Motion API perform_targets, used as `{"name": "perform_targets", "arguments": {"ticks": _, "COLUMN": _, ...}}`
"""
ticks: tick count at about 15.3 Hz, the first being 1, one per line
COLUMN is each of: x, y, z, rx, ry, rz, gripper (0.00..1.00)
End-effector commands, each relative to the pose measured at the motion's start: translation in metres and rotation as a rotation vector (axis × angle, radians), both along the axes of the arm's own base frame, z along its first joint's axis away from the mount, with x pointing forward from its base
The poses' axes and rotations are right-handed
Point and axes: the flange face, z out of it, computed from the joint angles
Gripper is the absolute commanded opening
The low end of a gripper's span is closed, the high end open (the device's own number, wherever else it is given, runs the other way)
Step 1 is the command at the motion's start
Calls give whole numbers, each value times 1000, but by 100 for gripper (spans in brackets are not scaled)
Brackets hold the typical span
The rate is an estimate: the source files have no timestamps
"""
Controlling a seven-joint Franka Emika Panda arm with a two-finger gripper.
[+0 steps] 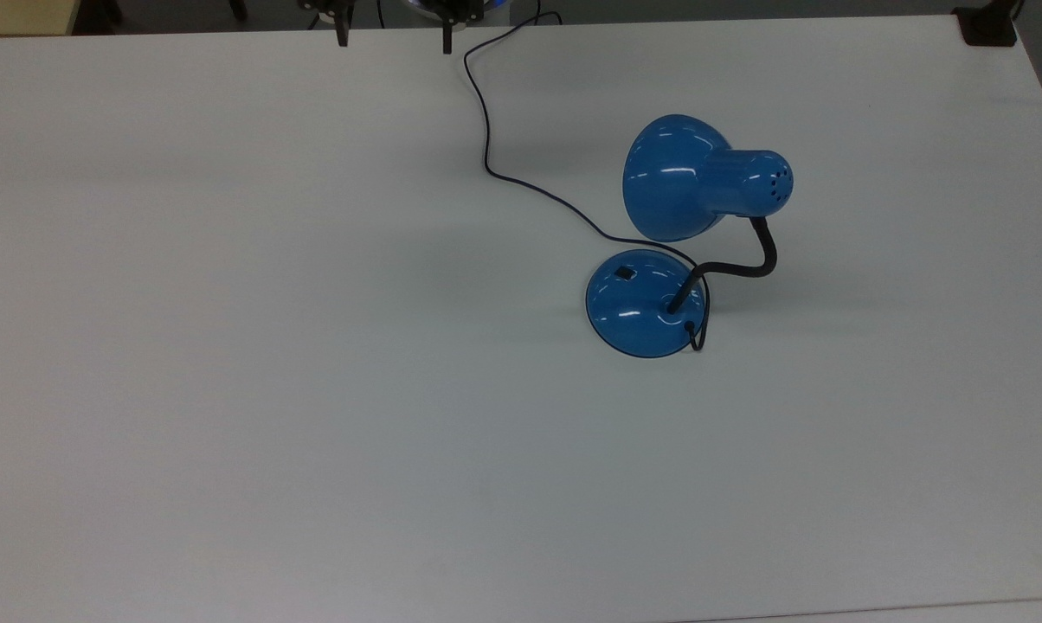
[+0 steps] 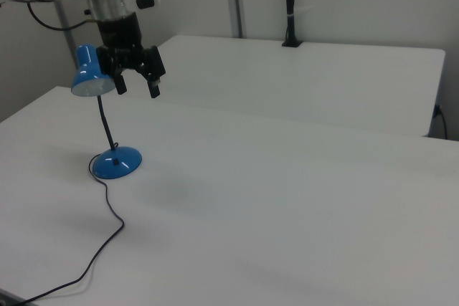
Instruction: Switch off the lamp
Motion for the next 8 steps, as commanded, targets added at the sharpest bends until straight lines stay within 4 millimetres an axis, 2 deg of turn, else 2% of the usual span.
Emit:
{"name": "perform_targets", "arguments": {"ticks": 1, "x": -14, "y": -2, "z": 12, "rx": -21, "ry": 6, "rz": -30, "gripper": 100}}
{"name": "perform_targets", "arguments": {"ticks": 8, "x": -13, "y": 0, "z": 12, "rx": -24, "ry": 1, "rz": -80, "gripper": 100}}
